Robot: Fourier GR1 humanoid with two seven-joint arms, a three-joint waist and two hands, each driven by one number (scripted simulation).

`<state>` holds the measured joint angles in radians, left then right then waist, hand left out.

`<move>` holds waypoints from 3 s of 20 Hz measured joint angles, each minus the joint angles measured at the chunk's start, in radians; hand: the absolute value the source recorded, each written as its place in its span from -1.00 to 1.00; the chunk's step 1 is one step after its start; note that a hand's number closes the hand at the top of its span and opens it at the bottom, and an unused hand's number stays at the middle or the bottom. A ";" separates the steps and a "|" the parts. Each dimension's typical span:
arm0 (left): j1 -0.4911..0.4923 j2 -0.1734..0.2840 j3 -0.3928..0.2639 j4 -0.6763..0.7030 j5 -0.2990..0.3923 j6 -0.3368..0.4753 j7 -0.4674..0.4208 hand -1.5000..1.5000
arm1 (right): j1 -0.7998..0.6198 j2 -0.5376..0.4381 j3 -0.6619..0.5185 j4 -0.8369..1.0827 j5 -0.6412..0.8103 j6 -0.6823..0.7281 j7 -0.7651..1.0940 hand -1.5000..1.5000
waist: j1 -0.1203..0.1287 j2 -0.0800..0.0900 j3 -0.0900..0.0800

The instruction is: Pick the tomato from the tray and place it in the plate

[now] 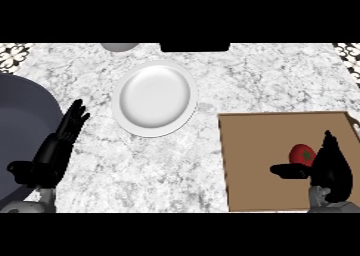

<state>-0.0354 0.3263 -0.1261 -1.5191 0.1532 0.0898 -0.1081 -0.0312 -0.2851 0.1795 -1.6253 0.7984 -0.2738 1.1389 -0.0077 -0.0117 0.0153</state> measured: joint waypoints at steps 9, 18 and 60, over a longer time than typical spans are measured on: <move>-0.009 -0.009 0.012 0.017 -0.006 -0.014 0.009 0.00 | 0.019 0.036 -0.068 0.072 -0.002 0.033 -0.051 1.00 | 0.003 0.000 -0.005; -0.032 -0.018 0.031 0.051 -0.006 -0.054 -0.021 0.00 | -0.020 0.036 -0.103 0.148 -0.046 0.054 -0.151 1.00 | 0.004 -0.008 -0.011; -0.063 -0.042 0.042 0.074 -0.029 -0.089 -0.019 0.00 | -0.287 0.268 0.583 -0.265 0.798 0.260 0.042 1.00 | 0.034 0.009 -0.006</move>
<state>-0.0983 0.2840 -0.0840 -1.4453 0.1246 0.0010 -0.1275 -0.3179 -0.0169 0.7628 -1.8901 1.5964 -0.0140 1.1811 0.0260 -0.0031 0.0092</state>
